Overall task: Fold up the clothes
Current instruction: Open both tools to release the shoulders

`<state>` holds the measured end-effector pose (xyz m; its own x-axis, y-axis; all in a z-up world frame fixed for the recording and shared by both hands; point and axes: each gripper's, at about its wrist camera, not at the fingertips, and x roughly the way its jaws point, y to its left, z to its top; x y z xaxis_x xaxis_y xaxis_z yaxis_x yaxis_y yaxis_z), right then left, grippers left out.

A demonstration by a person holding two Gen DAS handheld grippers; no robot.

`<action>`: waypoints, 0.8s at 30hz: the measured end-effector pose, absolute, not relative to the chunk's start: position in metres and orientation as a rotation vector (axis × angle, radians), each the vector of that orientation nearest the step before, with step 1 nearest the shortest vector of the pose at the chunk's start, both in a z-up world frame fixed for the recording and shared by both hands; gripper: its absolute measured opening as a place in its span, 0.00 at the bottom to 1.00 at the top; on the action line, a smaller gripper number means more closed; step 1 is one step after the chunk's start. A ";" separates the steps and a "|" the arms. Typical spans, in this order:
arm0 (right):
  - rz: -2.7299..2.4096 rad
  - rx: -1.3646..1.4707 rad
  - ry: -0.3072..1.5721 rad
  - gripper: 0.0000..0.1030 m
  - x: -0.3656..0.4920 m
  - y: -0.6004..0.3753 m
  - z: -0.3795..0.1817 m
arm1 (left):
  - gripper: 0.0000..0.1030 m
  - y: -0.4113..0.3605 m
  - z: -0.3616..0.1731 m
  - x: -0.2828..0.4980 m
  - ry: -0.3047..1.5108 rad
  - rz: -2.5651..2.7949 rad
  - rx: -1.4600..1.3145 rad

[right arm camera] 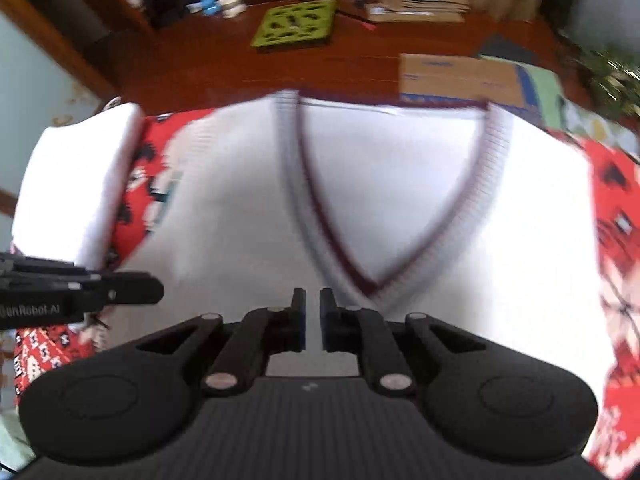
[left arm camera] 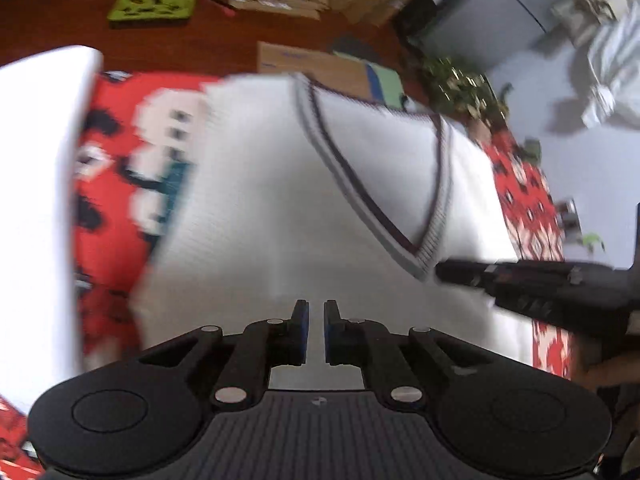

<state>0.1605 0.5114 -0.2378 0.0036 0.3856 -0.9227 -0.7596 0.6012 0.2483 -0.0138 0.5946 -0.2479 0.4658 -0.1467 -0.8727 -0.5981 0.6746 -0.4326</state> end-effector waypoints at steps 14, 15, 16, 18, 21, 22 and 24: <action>0.582 -0.180 1.188 0.13 0.245 0.325 -0.246 | 0.06 0.511 -0.258 0.075 1.148 0.095 -0.712; 0.578 -0.163 1.192 0.14 0.247 0.321 -0.249 | 0.06 0.506 -0.258 0.081 1.152 0.083 -0.701; 0.578 -0.149 1.195 0.15 0.248 0.319 -0.252 | 0.06 0.503 -0.259 0.085 1.157 0.073 -0.691; 0.577 -0.136 1.205 0.20 0.252 0.317 -0.261 | 0.06 0.497 -0.258 0.093 1.166 0.057 -0.674; 0.590 -0.097 1.227 0.20 0.258 0.313 -0.270 | 0.06 0.491 -0.259 0.103 1.174 0.042 -0.669; 0.599 -0.088 1.229 0.20 0.257 0.314 -0.272 | 0.06 0.489 -0.260 0.105 1.178 0.042 -0.672; 0.616 -0.089 1.224 0.19 0.257 0.315 -0.274 | 0.06 0.486 -0.263 0.109 1.185 0.046 -0.678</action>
